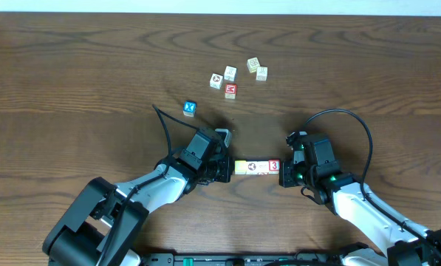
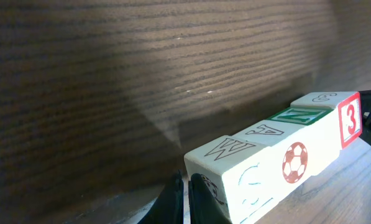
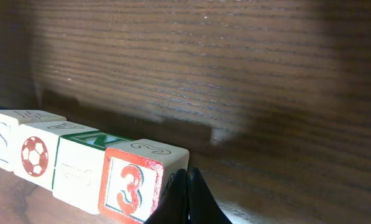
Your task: Lift 4 blocks
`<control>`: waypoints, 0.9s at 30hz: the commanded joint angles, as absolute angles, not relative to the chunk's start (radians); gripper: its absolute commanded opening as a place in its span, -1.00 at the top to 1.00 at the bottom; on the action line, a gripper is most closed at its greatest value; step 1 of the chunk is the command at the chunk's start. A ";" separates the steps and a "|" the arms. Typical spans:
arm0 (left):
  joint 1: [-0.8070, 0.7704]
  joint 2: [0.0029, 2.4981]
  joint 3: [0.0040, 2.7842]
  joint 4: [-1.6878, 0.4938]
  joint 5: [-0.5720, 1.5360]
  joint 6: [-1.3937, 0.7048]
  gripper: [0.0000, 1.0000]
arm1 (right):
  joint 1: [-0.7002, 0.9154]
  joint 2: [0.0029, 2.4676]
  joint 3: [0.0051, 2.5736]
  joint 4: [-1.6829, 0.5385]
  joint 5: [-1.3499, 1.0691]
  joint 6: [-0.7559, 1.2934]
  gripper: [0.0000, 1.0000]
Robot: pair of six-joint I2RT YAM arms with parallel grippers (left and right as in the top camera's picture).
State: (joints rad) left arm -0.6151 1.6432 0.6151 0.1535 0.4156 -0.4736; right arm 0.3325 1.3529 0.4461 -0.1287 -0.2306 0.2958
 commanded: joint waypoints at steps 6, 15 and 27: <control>-0.625 1.618 0.622 0.167 0.463 -0.461 0.86 | 0.368 1.359 0.468 -0.116 -0.349 0.314 0.98; -0.625 1.617 0.624 0.167 0.464 -0.461 0.86 | 0.368 1.359 0.476 -0.116 -0.349 0.318 0.98; -0.625 1.617 0.639 0.167 0.464 -0.466 0.86 | 0.368 1.345 0.478 -0.124 -0.349 0.318 0.98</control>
State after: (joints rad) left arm -0.6151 1.6417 0.6151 0.1535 0.4122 -0.4736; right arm 0.3325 1.3529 0.4461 -0.1329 -0.2333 0.3065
